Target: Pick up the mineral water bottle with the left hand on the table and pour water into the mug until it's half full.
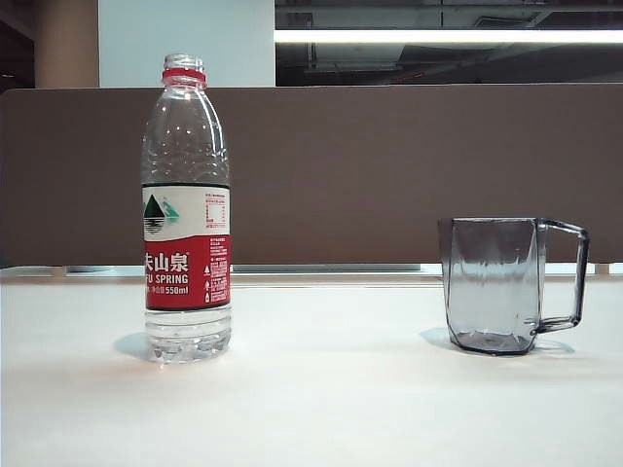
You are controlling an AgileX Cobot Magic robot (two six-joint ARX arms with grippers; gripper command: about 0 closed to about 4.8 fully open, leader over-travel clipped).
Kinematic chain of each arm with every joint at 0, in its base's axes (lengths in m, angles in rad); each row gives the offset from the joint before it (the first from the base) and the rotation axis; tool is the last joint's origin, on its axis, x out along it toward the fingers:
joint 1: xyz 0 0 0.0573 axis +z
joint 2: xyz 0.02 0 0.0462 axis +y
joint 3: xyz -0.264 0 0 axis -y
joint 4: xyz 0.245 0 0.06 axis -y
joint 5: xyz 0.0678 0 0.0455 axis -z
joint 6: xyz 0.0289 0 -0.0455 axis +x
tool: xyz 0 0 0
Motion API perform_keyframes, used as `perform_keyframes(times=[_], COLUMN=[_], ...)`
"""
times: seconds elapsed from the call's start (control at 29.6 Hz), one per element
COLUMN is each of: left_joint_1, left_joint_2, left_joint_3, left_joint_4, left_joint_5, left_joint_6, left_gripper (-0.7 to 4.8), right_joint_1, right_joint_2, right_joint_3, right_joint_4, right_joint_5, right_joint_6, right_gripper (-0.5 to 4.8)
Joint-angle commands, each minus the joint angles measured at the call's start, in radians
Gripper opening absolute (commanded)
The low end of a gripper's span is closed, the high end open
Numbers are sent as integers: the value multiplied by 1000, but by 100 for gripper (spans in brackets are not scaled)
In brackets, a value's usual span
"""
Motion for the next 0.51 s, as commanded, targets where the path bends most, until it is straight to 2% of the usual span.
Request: perform_keyframes(times=[0.03, 0.34, 0.51], left_joint_1=[1, 1, 1], left_joint_2=[1, 1, 1], left_joint_3=[2, 2, 2], left_joint_4=[6, 6, 6], left_joint_5=[0, 0, 0], left_joint_6=[0, 0, 0], left_gripper=[-5, -5, -5], right_joint_1=[0, -8, -63], right_joint_2=[0, 0, 0], right_joint_3=[-3, -3, -3], right_joint_4=[30, 27, 28], right_joint_5=[-2, -2, -10], right_joint_6=[2, 1, 2], right_gripper=[-1, -1, -1])
